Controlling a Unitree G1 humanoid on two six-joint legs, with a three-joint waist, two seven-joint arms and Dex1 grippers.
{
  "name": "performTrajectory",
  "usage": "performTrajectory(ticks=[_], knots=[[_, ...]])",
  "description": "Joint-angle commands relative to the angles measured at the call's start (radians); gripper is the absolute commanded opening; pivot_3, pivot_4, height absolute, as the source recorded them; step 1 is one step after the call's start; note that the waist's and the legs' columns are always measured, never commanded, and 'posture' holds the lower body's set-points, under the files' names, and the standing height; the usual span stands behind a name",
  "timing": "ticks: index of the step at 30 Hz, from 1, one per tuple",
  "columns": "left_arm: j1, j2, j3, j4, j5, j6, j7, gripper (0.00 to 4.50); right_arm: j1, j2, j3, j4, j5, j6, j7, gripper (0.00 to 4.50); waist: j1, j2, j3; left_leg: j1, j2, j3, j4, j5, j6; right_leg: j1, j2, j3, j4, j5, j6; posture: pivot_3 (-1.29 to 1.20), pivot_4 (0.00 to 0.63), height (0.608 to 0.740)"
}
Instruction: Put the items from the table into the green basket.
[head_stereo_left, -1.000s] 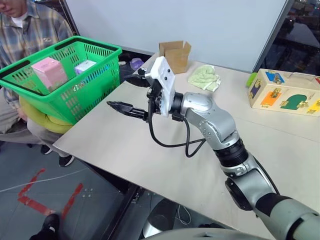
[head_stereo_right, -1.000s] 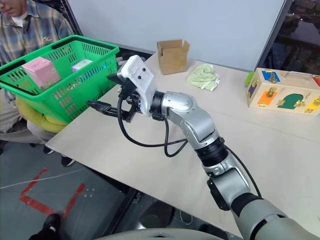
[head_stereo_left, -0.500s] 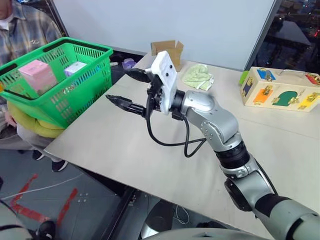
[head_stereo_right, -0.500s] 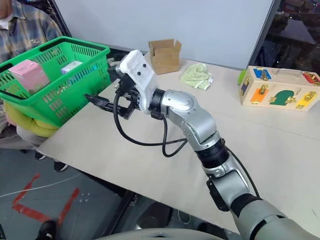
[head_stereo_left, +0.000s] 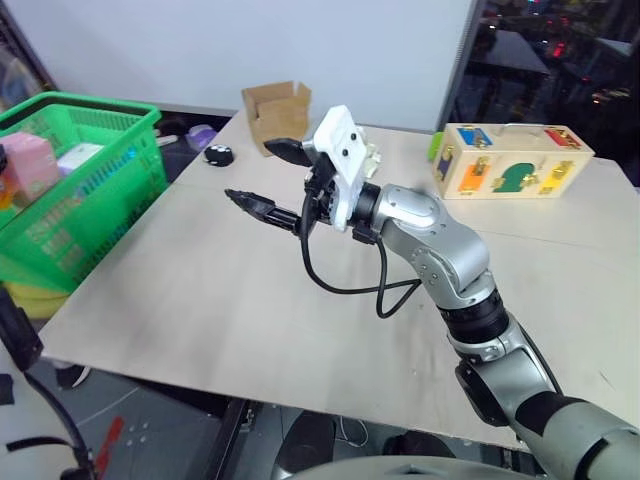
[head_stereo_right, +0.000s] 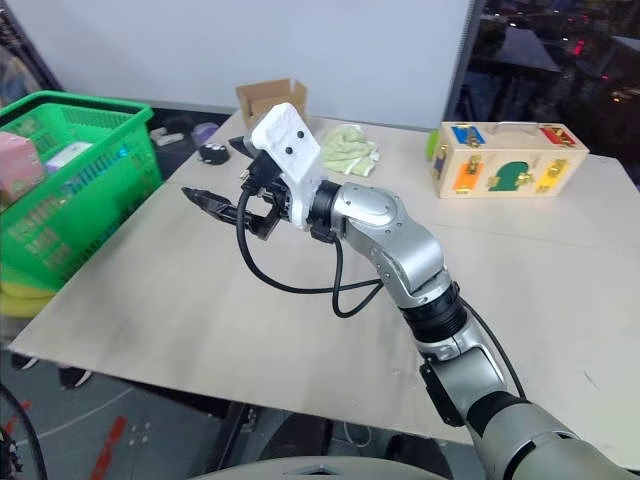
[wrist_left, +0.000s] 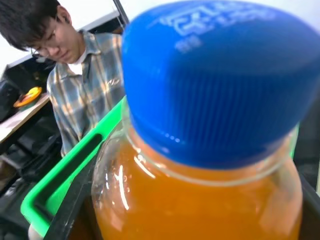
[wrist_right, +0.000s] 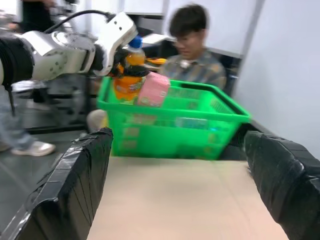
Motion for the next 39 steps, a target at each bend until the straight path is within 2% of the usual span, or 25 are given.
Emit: performTrajectory(ticks=[1, 4, 5, 8, 11, 14, 16, 19, 22, 25, 27, 30, 33, 36, 39], knots=[[-0.019, 0.028, 0.042, -0.030, -0.016, -0.042, 0.028, 4.47, 0.003, -0.006, -0.031, -0.058, 0.007, 0.015, -0.025, 4.50, -0.030, 0.000, 0.000, 0.000, 0.000, 0.000, 0.000, 0.000, 0.000, 0.000, 0.000, 0.000, 0.002, 0.000, 0.000, 0.18, 0.000, 0.740], [-0.026, 0.025, 0.095, -0.040, -0.067, -0.068, -0.039, 4.47, 0.001, -0.011, -0.032, -0.058, 0.010, 0.011, -0.022, 4.50, -0.054, 0.000, 0.000, 0.002, 0.000, 0.000, 0.000, 0.000, 0.000, 0.000, 0.000, 0.001, 0.005, 0.000, 0.000, 0.19, 0.000, 0.740], [-0.025, 0.025, 0.113, -0.044, -0.085, -0.078, -0.057, 4.47, 0.000, -0.012, -0.031, -0.056, 0.015, 0.006, -0.013, 4.50, -0.083, 0.000, 0.000, 0.003, 0.000, 0.000, 0.000, 0.000, 0.000, -0.001, 0.000, 0.001, 0.006, 0.000, 0.000, 0.20, 0.000, 0.740], [0.000, 0.025, 0.176, -0.060, -0.155, -0.104, -0.133, 4.47, 0.003, -0.035, -0.021, -0.051, 0.031, -0.009, 0.038, 4.50, -0.097, 0.000, 0.000, 0.006, 0.000, 0.000, 0.000, 0.000, 0.000, -0.001, 0.000, 0.002, 0.011, -0.001, -0.001, 0.21, 0.000, 0.740], [0.074, 0.017, 0.235, -0.088, -0.227, -0.121, -0.240, 4.47, 0.005, -0.053, -0.019, -0.043, 0.039, -0.020, 0.075, 4.50, -0.103, 0.001, 0.001, 0.007, 0.000, 0.001, 0.000, 0.001, 0.000, -0.001, 0.000, 0.003, 0.012, -0.001, -0.001, 0.22, 0.000, 0.740], [0.219, -0.013, 0.297, -0.173, -0.318, -0.108, -0.381, 4.47, 0.006, -0.077, -0.010, -0.034, 0.038, -0.031, 0.109, 4.50, -0.103, 0.002, 0.001, 0.008, 0.000, 0.003, 0.000, 0.000, 0.000, -0.001, 0.000, 0.005, 0.012, -0.001, -0.001, 0.23, 0.000, 0.740], [0.388, -0.072, 0.357, -0.347, -0.416, -0.033, -0.482, 4.47, 0.012, -0.092, -0.010, -0.031, 0.034, -0.038, 0.123, 4.50, -0.097, 0.002, 0.001, 0.008, 0.000, 0.002, 0.000, 0.001, 0.000, -0.001, 0.000, 0.004, 0.012, -0.001, -0.001, 0.24, 0.000, 0.740], [0.738, -0.211, 0.419, -0.842, -0.568, 0.178, -0.525, 4.47, 0.023, -0.110, -0.017, -0.029, 0.031, -0.040, 0.127, 4.50, -0.098, 0.005, 0.001, 0.008, 0.000, 0.004, 0.000, 0.001, 0.000, 0.000, -0.001, 0.006, 0.011, -0.001, -0.001, 0.24, 0.000, 0.740], [1.068, -0.365, 0.406, -1.413, -0.700, 0.403, -0.421, 4.47, 0.058, -0.153, -0.033, -0.039, 0.026, -0.037, 0.129, 4.50, -0.097, 0.003, -0.001, 0.012, 0.001, 0.004, -0.002, 0.000, 0.000, 0.002, -0.012, 0.014, 0.011, -0.001, -0.001, 0.23, 0.000, 0.740], [1.233, -0.474, 0.337, -1.802, -0.788, 0.552, -0.301, 4.47, 0.118, -0.232, -0.053, -0.068, 0.020, -0.029, 0.137, 4.50, -0.085, -0.002, -0.001, 0.011, -0.001, 0.003, -0.001, 0.000, 0.001, 0.002, -0.013, 0.014, 0.011, -0.001, -0.001, 0.21, 0.000, 0.740], [1.258, -0.542, 0.298, -1.940, -0.833, 0.629, -0.193, 4.47, 0.166, -0.294, -0.072, -0.096, 0.024, -0.023, 0.148, 4.50, -0.068, 0.001, 0.000, 0.014, -0.003, 0.004, 0.001, 0.000, 0.001, 0.006, -0.011, 0.011, 0.011, -0.001, -0.001, 0.20, 0.000, 0.740], [1.286, -0.590, 0.226, -2.071, -0.846, 0.694, -0.109, 4.47, 0.240, -0.392, -0.104, -0.140, 0.024, -0.024, 0.171, 4.50, -0.064, 0.012, -0.001, 0.020, -0.003, 0.003, 0.001, 0.000, 0.001, 0.012, -0.002, 0.011, 0.009, -0.001, -0.002, 0.18, 0.000, 0.740], [1.330, -0.587, 0.159, -2.132, -0.821, 0.728, -0.098, 4.47, 0.322, -0.489, -0.154, -0.179, 0.026, -0.015, 0.181, 4.50, -0.070, 0.016, 0.001, 0.025, -0.003, 0.004, 0.002, 0.000, 0.001, 0.016, 0.000, 0.013, 0.008, -0.004, 0.000, 0.17, 0.000, 0.740], [1.356, -0.604, 0.142, -2.148, -0.853, 0.750, -0.093, 4.47, 0.386, -0.553, -0.195, -0.209, 0.031, 0.005, 0.173, 4.50, -0.080, 0.018, 0.002, 0.027, -0.003, 0.004, 0.001, 0.000, 0.001, 0.016, 0.003, 0.016, 0.008, -0.005, -0.001, 0.15, 0.000, 0.740], [1.391, -0.578, 0.113, -2.151, -0.845, 0.762, -0.131, 4.47, 0.478, -0.622, -0.244, -0.245, 0.023, 0.012, 0.169, 4.50, -0.093, 0.018, 0.002, 0.029, -0.002, 0.003, -0.001, 0.000, 0.001, 0.016, 0.004, 0.019, 0.008, -0.005, -0.001, 0.13, 0.000, 0.740]])
